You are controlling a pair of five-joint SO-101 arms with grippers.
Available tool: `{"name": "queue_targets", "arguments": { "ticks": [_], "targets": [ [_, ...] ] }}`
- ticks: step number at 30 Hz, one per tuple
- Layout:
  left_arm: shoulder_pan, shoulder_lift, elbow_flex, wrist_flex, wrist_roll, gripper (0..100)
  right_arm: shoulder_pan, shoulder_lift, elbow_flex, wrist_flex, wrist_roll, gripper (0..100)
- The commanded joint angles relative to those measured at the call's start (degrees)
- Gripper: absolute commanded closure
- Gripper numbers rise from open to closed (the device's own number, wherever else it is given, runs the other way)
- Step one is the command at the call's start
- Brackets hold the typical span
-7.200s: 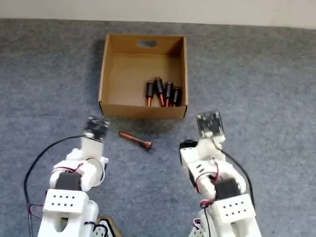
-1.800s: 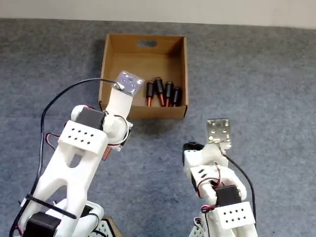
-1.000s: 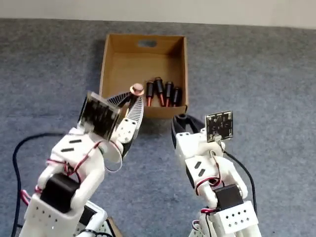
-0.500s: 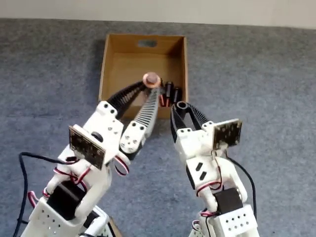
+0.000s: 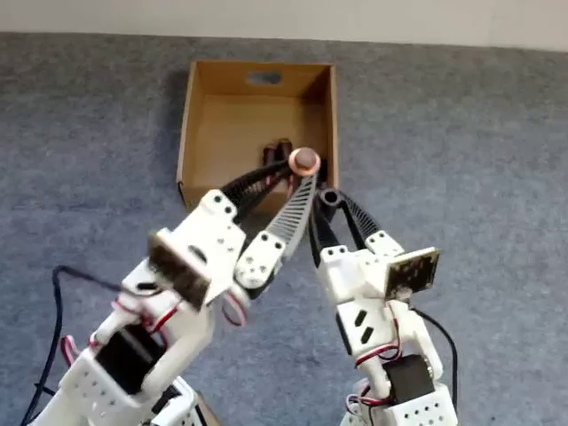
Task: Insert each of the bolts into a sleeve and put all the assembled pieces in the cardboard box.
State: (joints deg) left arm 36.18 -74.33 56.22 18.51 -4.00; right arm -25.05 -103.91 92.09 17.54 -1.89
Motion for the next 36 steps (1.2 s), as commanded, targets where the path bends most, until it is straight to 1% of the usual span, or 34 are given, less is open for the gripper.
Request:
{"name": "queue_targets", "arguments": {
  "ticks": [1,4,8,14,16,21,24,28,36],
  "targets": [
    [0.66,4.09,-0.75,-7.30,0.09,99,-0.48,-0.92,0.13,-1.36,1.23,99.1],
    [0.75,7.96,-0.57,-12.04,0.26,99,-0.48,-1.01,1.19,-1.54,1.23,99.1],
    [0.40,11.47,0.04,-12.48,0.26,99,-0.48,-1.01,1.45,-1.63,1.23,99.1],
    [0.48,12.53,2.42,-12.84,0.35,99,-0.48,-1.01,1.45,-1.63,1.23,99.1],
    [0.40,12.53,3.82,-15.47,0.35,99,-0.48,-1.01,1.45,-1.63,1.23,99.1],
    [0.48,12.53,8.40,-25.58,0.35,99,-0.48,-1.01,1.45,-1.63,1.23,99.1],
    [0.48,12.53,11.47,-28.75,0.35,99,-0.48,-1.01,1.45,-1.63,1.23,99.1],
    [0.48,12.62,12.79,-30.33,0.35,99,-0.48,-1.01,1.45,-1.63,1.23,99.1],
    [0.66,12.62,12.35,-30.33,0.35,99,-0.48,-1.01,1.45,-1.63,1.23,99.1]
  ]
}}
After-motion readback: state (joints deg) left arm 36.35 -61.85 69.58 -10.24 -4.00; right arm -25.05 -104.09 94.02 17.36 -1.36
